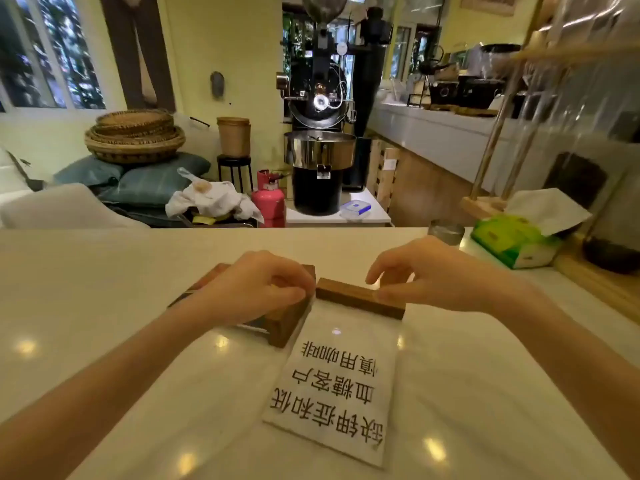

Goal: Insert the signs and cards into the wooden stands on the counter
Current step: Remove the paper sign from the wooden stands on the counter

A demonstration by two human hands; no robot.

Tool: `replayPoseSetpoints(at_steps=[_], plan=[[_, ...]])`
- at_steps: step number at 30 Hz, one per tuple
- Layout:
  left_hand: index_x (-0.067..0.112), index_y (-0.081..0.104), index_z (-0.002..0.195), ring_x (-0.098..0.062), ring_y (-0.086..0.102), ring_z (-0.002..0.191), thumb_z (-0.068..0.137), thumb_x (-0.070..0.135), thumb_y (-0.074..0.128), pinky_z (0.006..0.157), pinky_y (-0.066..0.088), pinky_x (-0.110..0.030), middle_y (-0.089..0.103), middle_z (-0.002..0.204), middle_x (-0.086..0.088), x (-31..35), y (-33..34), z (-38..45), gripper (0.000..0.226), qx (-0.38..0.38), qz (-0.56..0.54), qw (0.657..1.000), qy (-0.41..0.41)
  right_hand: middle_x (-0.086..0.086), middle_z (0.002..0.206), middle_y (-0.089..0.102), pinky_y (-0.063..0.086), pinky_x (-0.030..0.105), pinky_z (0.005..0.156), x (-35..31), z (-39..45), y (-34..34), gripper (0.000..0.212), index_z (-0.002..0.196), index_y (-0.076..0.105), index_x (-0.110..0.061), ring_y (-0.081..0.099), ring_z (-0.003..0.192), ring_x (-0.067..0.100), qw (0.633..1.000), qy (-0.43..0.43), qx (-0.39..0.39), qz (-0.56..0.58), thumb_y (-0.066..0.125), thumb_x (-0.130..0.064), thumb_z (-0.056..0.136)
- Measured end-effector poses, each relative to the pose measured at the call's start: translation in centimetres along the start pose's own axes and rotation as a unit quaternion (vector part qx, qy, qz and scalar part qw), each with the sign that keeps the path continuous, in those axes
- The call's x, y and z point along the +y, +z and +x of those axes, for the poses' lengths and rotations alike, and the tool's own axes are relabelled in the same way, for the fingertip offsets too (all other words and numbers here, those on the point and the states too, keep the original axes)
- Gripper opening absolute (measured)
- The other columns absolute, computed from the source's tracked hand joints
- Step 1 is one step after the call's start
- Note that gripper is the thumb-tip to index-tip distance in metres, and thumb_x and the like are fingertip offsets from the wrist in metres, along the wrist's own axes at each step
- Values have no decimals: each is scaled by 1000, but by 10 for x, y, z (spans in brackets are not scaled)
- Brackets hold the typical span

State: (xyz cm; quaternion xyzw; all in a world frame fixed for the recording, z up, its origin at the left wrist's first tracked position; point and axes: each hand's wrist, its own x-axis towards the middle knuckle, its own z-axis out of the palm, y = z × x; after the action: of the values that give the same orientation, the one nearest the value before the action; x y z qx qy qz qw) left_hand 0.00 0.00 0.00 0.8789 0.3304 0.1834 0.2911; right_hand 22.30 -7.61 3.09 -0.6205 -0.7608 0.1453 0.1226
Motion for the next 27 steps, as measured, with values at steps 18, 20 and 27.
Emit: replayPoseSetpoints(at_steps=[18,20,27], plan=[[11,64,106,-25,65,99,66,3,73,86,51,-34,68,111,-12,-62,64,-42,42,23,253,941,224,7,118,65,55,33,85,48,-62,122,36,109,61,-14,62,106,21,974,-78,182,-111,68,-7,75],[9,63,105,-26,65,100,58,8,80,82,53,-33,68,110,-13,-61,65,-43,50,7,315,917,246,8,108,70,57,33,81,51,-60,124,25,102,65,-11,66,98,23,960,-133,202,-139,67,-9,77],[8,64,105,-24,67,96,55,9,82,80,53,-32,70,107,-12,-69,61,-45,53,-3,328,907,266,8,97,74,58,32,71,54,-56,127,22,93,70,-6,68,90,24,932,-216,214,-198,50,-14,87]])
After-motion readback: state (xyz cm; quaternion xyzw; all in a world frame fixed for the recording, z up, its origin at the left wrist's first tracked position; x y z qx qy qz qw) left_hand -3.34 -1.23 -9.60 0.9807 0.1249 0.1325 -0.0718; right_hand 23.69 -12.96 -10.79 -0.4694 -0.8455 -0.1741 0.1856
